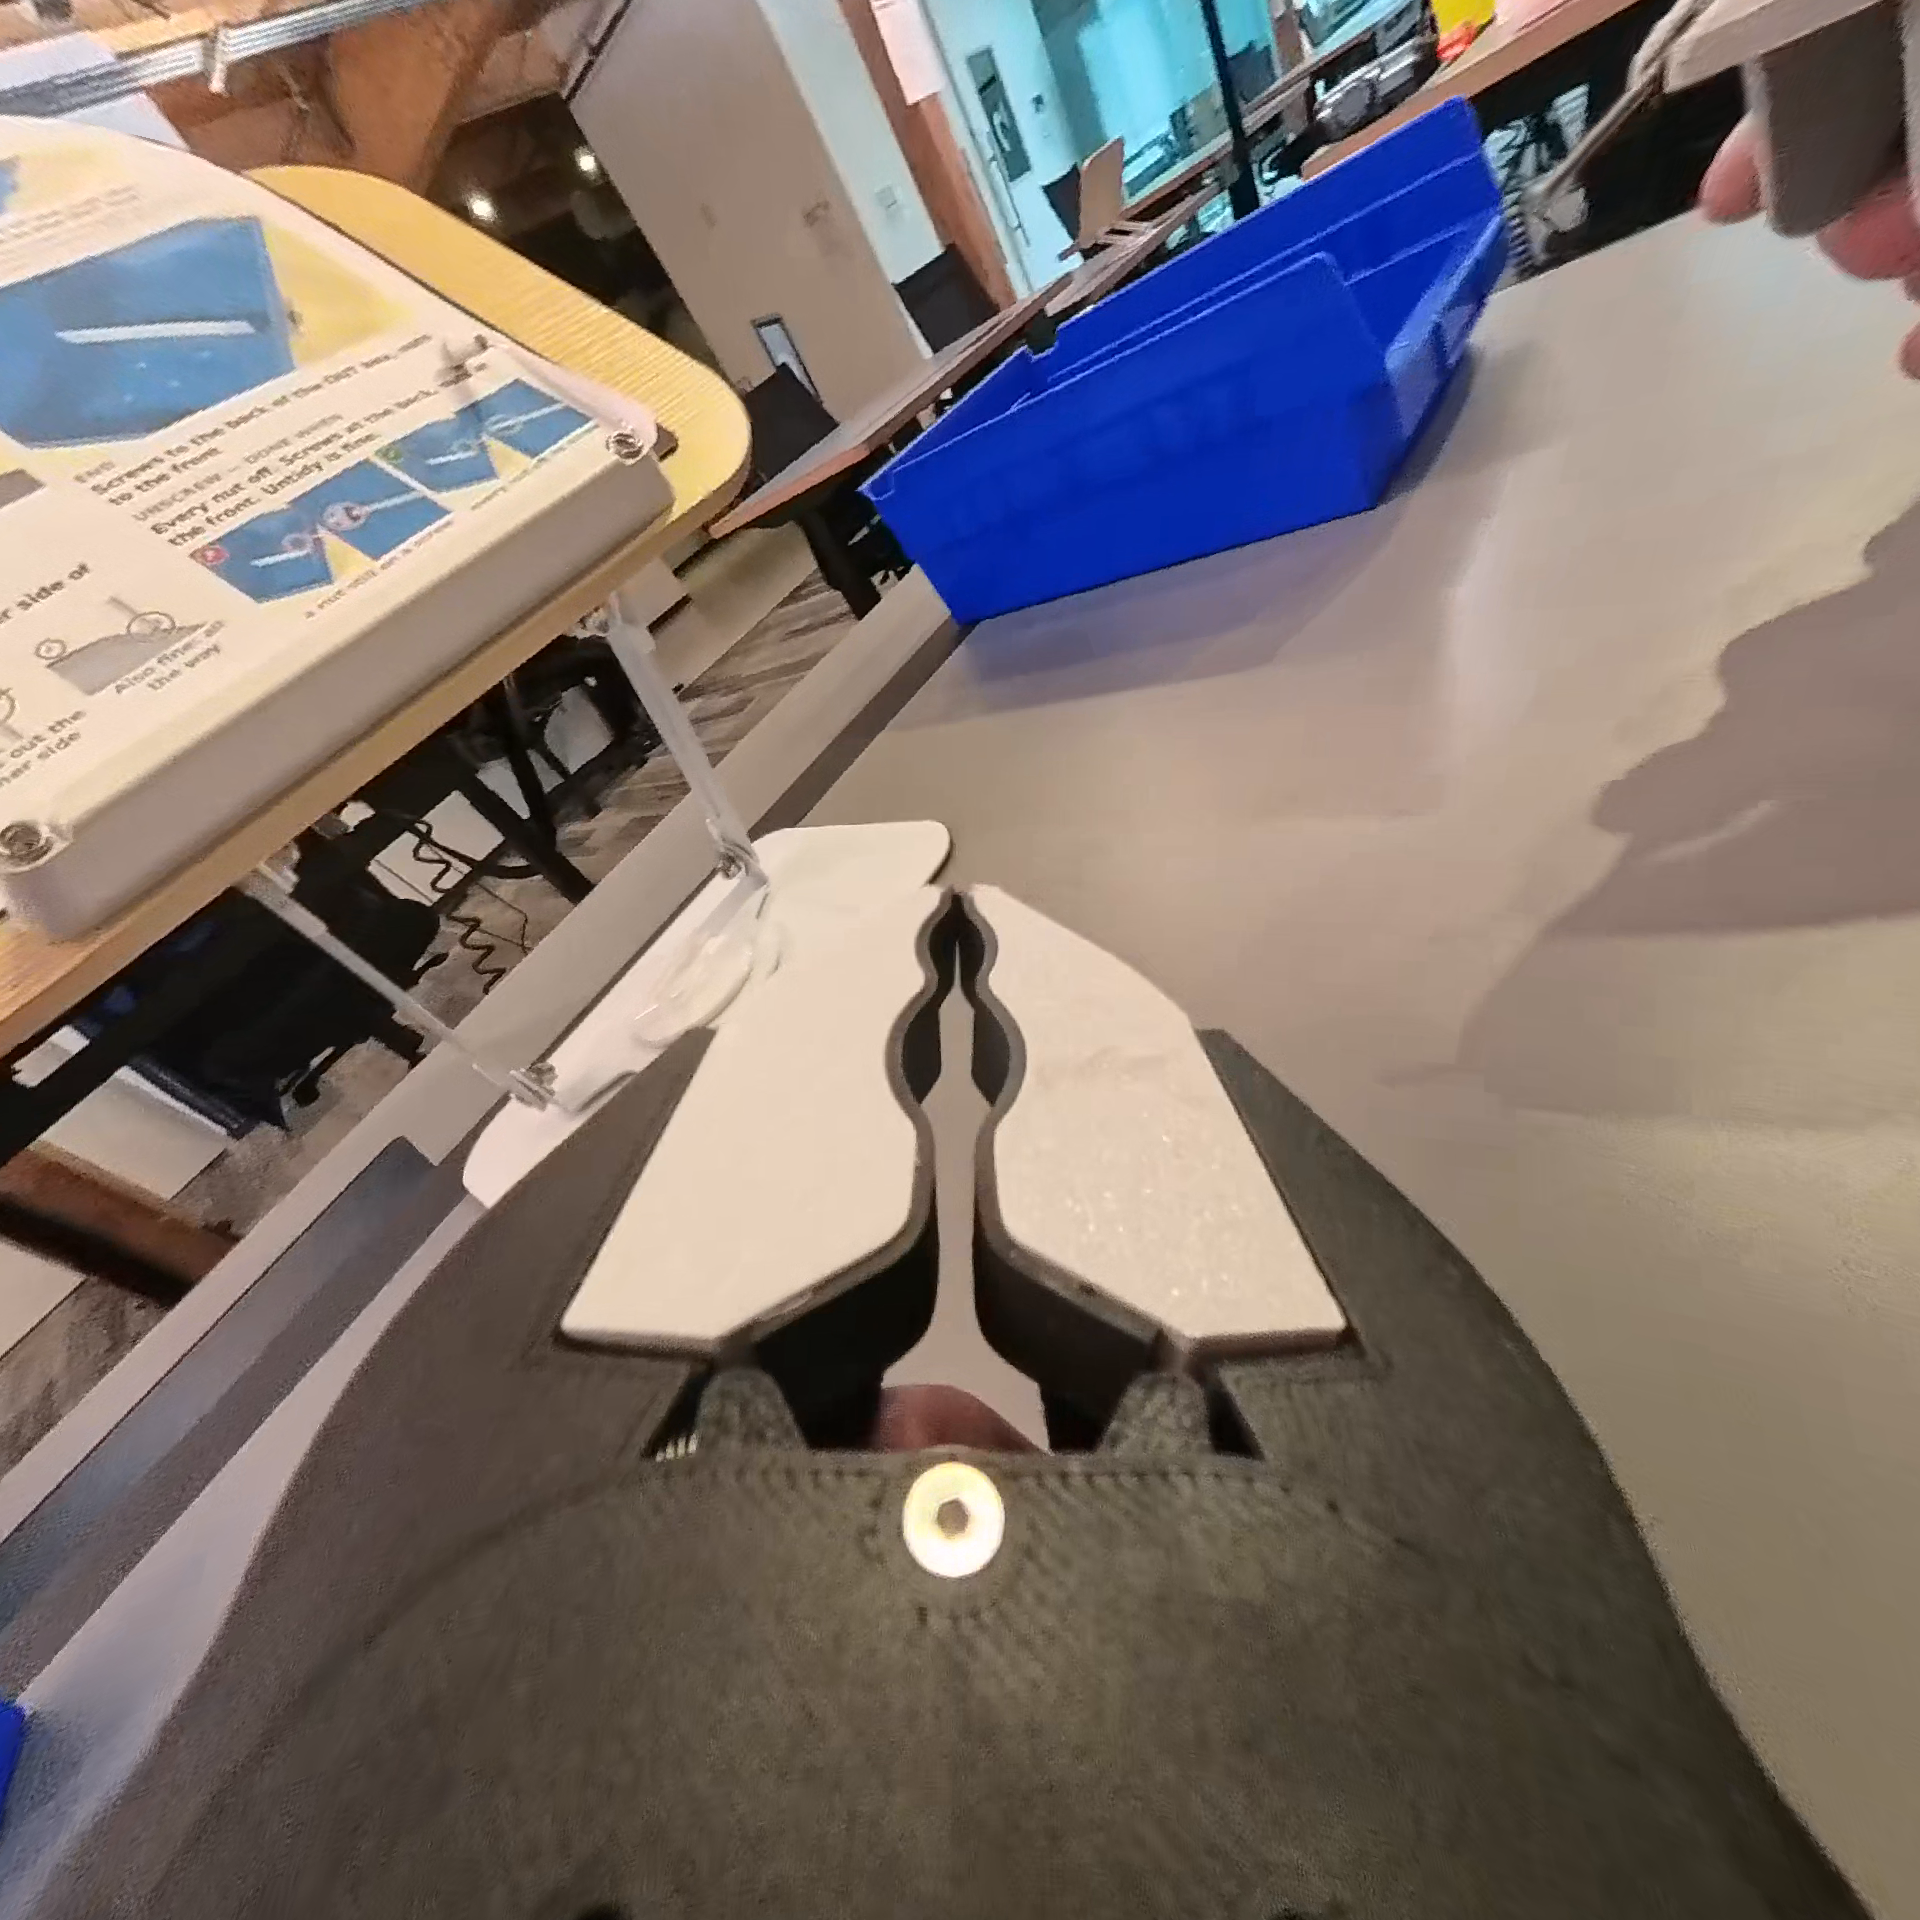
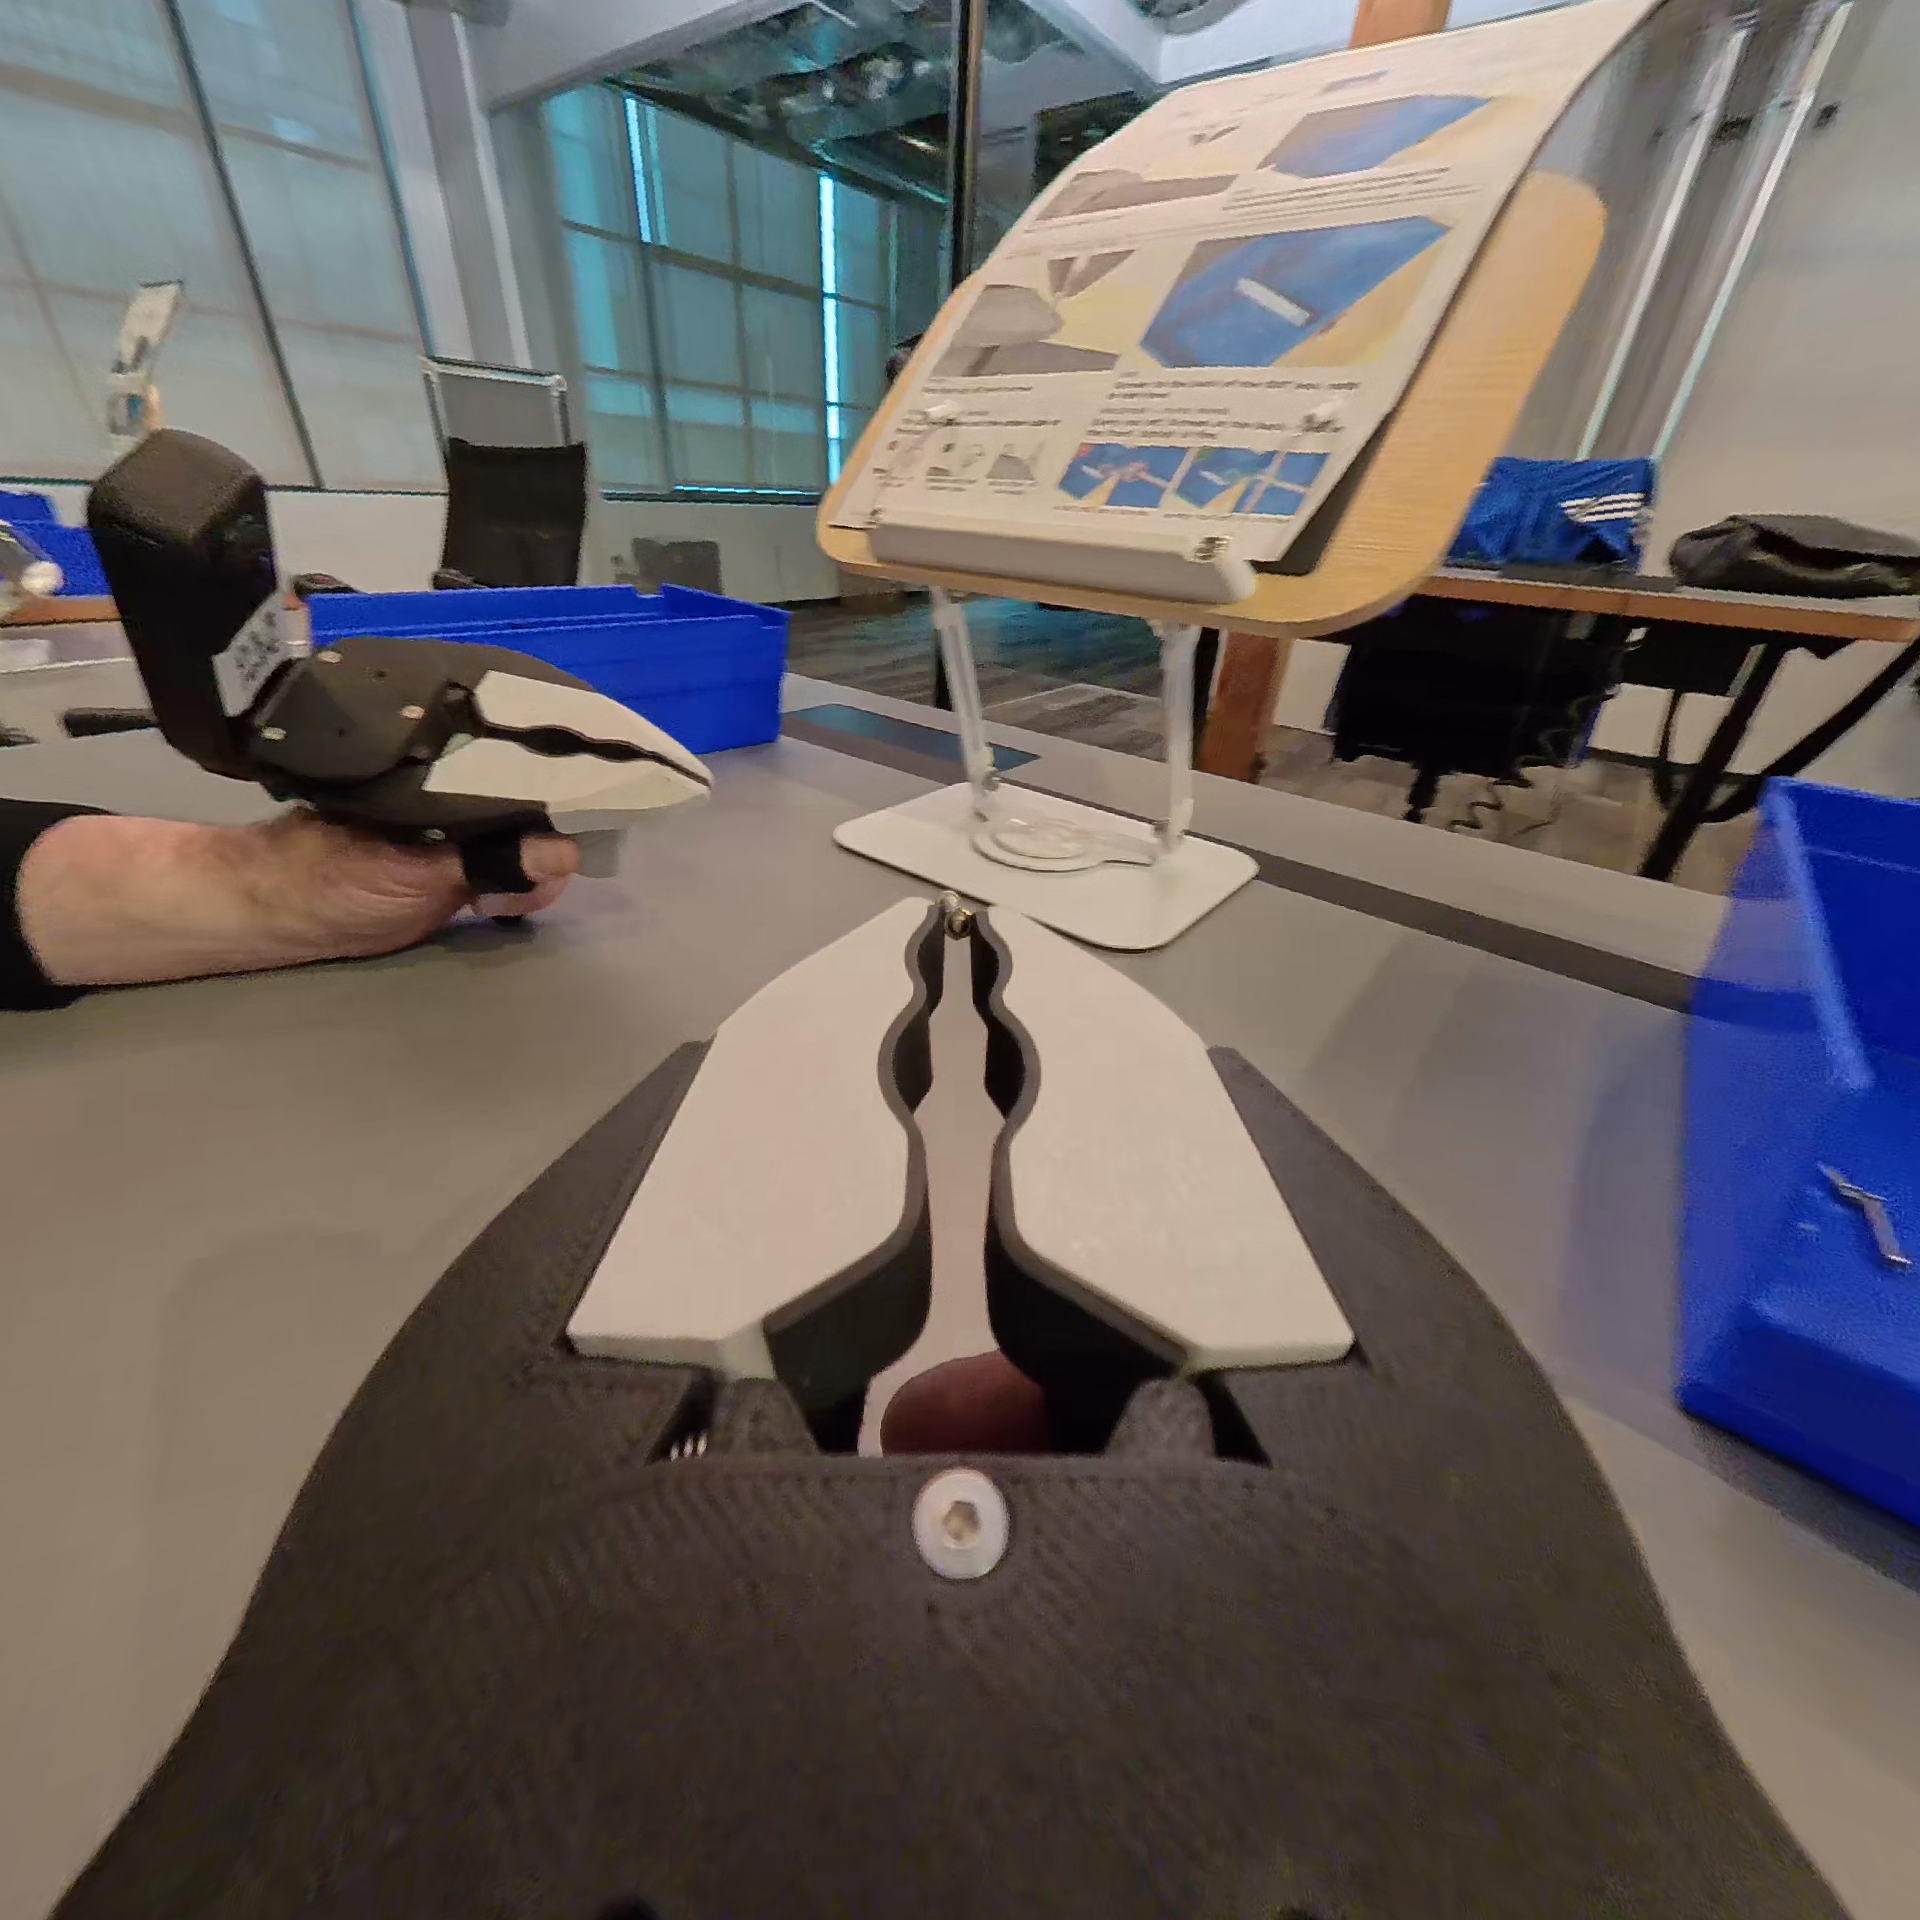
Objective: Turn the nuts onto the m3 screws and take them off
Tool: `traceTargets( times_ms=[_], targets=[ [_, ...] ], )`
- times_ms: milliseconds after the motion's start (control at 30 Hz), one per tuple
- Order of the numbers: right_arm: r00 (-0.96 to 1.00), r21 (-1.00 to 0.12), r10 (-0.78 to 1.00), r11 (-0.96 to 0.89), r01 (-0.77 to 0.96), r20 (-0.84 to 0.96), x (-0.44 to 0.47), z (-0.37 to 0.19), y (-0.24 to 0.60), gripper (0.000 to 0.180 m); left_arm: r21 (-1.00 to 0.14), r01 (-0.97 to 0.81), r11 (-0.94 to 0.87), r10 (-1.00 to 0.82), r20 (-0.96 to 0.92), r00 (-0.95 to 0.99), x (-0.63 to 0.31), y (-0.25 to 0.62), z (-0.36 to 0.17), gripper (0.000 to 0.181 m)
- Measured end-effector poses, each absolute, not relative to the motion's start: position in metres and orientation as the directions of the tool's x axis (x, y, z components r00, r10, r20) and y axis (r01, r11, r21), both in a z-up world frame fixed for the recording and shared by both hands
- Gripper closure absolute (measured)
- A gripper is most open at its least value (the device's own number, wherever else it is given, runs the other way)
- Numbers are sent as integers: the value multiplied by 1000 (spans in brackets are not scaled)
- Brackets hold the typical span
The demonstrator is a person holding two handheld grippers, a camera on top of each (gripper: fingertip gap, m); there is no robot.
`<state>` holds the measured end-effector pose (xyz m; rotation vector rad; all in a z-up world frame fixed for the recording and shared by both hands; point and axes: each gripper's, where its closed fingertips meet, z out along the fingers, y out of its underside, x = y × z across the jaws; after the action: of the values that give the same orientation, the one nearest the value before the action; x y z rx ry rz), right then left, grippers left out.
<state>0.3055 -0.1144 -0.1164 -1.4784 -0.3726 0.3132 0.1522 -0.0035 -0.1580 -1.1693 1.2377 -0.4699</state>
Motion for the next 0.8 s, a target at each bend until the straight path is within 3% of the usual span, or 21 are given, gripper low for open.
traceTargets(
  times_ms=[33,400,800],
  targets=[
    [916,-996,397,77,37,64,314,-117,-113,175,-874,-297,385,-810,-475,344,155,1,-158,181],
    [976,-993,204,102,59,79,359,-121,-112,175,-880,-237,412,-815,-472,337,216,12,-144,181],
    [983,-992,158,95,83,98,362,-123,-121,175,-859,-285,425,-791,-505,345,204,19,-149,181]
  ],
)
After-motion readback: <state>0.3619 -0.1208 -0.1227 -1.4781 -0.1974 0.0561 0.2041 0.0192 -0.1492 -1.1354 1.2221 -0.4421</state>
